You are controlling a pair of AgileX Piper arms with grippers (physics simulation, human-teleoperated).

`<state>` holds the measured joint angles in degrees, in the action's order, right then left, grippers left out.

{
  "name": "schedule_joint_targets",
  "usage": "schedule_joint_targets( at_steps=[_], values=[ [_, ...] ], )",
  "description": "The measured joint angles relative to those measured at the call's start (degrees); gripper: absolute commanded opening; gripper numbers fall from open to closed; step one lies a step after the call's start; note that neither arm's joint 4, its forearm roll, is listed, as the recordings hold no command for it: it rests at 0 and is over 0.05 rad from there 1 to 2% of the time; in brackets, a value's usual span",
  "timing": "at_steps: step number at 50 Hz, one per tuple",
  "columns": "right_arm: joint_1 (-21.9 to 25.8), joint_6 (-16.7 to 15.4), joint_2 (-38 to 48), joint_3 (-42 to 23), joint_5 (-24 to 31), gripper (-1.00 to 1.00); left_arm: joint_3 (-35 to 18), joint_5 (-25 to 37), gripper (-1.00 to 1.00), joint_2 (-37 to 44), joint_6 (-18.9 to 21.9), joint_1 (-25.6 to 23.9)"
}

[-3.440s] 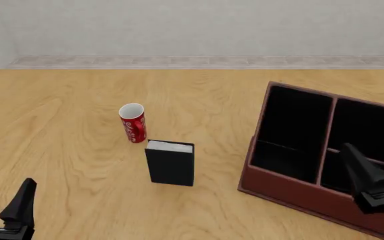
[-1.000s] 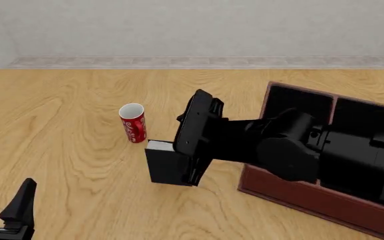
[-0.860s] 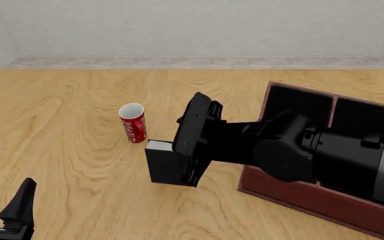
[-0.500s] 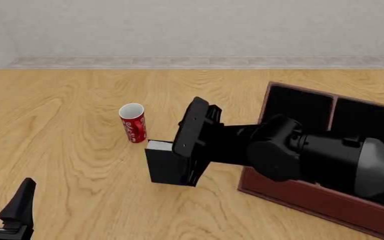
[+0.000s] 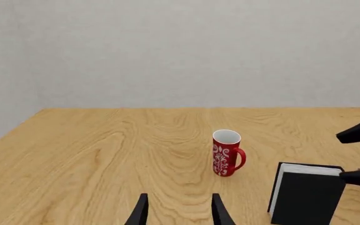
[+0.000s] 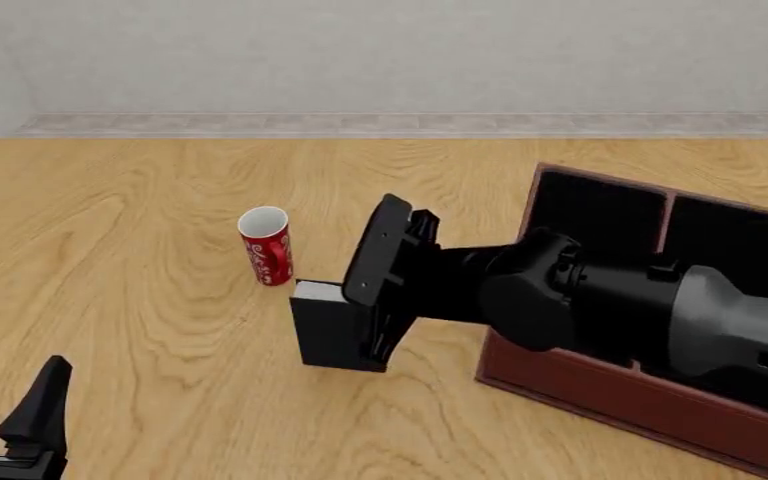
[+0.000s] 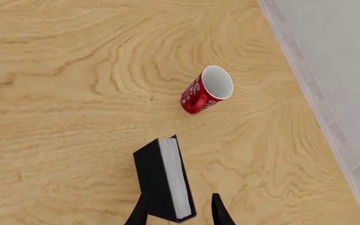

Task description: Pick up the book and place it in the left compartment of the caddy.

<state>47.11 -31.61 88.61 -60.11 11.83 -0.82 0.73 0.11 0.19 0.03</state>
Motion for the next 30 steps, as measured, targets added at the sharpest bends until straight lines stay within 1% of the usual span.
schedule_joint_targets(
  at_steps=[30],
  values=[
    [-1.2, -0.3, 5.2, -0.5, -2.3, 1.0, 0.0, 0.0, 1.0, 0.0, 0.0, 0.0]
  ],
)
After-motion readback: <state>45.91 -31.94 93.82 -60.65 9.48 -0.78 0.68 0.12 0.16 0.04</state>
